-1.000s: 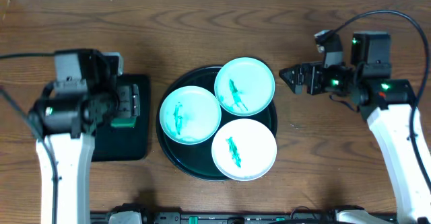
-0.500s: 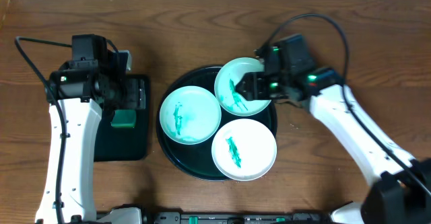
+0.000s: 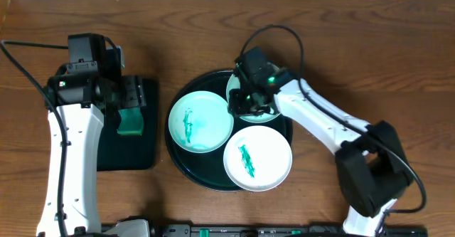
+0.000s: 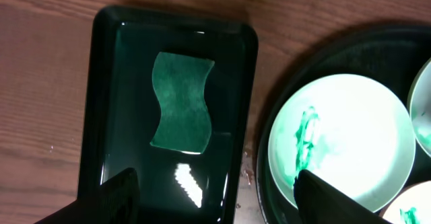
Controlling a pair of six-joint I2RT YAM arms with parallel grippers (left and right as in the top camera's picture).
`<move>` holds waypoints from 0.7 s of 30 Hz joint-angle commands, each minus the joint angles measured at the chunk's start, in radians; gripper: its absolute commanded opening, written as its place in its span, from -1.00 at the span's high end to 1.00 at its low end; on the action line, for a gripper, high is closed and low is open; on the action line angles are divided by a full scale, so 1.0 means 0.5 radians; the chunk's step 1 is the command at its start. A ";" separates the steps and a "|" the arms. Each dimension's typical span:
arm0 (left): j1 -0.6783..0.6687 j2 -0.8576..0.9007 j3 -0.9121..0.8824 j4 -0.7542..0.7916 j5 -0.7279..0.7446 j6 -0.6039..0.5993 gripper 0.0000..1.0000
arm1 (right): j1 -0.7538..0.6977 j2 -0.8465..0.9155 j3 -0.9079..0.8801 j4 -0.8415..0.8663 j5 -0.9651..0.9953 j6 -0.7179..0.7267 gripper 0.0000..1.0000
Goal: Clean dirty plates on tray and stack at the side
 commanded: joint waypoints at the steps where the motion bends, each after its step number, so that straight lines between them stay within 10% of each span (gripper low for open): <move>1: 0.005 0.039 0.031 0.004 -0.026 -0.025 -0.49 | 0.042 0.056 0.049 -0.024 0.131 0.106 0.30; 21: 0.005 0.321 0.029 0.001 -0.034 0.053 -0.49 | 0.166 0.248 0.048 0.018 0.269 0.261 0.48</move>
